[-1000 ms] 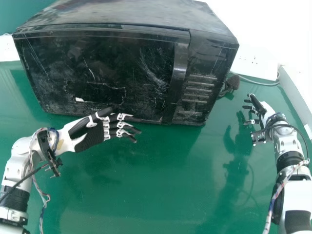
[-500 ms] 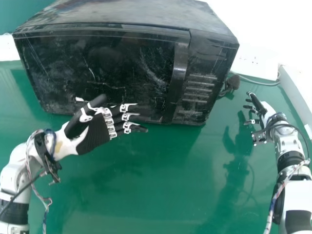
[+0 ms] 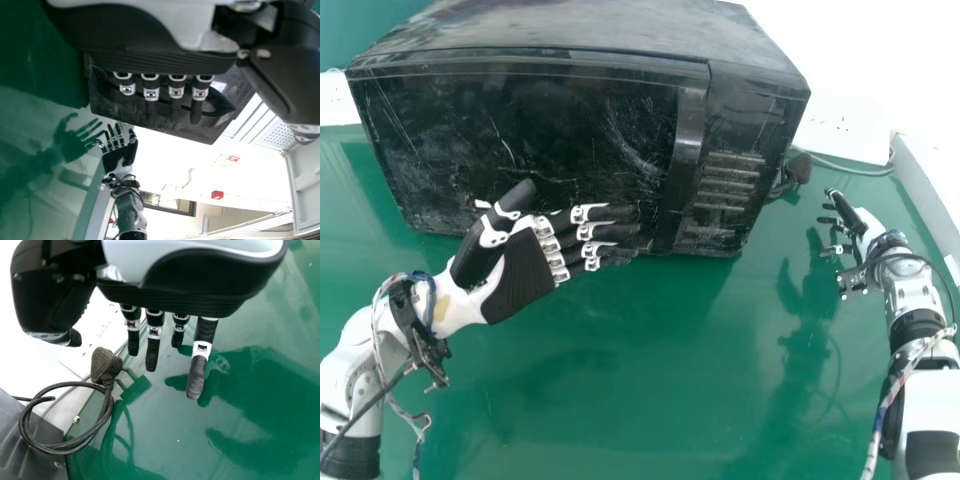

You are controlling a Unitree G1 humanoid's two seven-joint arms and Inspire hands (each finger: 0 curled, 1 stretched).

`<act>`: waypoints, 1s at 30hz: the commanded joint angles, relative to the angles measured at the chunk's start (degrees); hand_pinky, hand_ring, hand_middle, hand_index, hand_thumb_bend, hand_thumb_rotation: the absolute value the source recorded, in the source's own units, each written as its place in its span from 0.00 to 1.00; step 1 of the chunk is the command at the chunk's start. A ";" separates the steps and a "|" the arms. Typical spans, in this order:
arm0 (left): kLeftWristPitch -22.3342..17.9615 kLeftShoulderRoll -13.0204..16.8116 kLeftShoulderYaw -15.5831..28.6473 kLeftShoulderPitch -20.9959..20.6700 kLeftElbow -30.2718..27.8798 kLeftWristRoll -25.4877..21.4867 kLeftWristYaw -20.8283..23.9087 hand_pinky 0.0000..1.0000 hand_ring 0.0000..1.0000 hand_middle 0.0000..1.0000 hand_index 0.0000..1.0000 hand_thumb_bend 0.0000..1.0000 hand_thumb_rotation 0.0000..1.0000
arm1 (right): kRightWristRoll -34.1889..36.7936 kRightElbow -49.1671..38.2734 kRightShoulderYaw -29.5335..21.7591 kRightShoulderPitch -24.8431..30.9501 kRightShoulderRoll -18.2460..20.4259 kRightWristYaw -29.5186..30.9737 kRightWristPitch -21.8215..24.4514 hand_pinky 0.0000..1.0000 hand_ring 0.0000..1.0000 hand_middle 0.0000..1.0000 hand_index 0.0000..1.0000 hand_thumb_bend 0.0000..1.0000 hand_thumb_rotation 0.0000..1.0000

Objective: Open the door of oven

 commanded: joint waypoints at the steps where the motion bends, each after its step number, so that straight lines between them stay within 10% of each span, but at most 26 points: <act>1: 0.55 -0.20 0.80 1.62 -2.81 -1.37 0.73 0.58 0.88 0.93 0.89 1.00 0.69 | -0.74 2.84 0.44 4.10 1.24 2.19 4.27 0.49 0.73 0.84 0.94 0.64 0.59; 30: -4.20 -2.67 -0.35 3.80 -10.04 4.21 10.69 0.80 1.00 1.00 0.94 1.00 0.77 | -1.17 2.78 1.30 4.66 0.56 3.73 2.92 0.59 0.78 0.87 0.94 0.66 0.61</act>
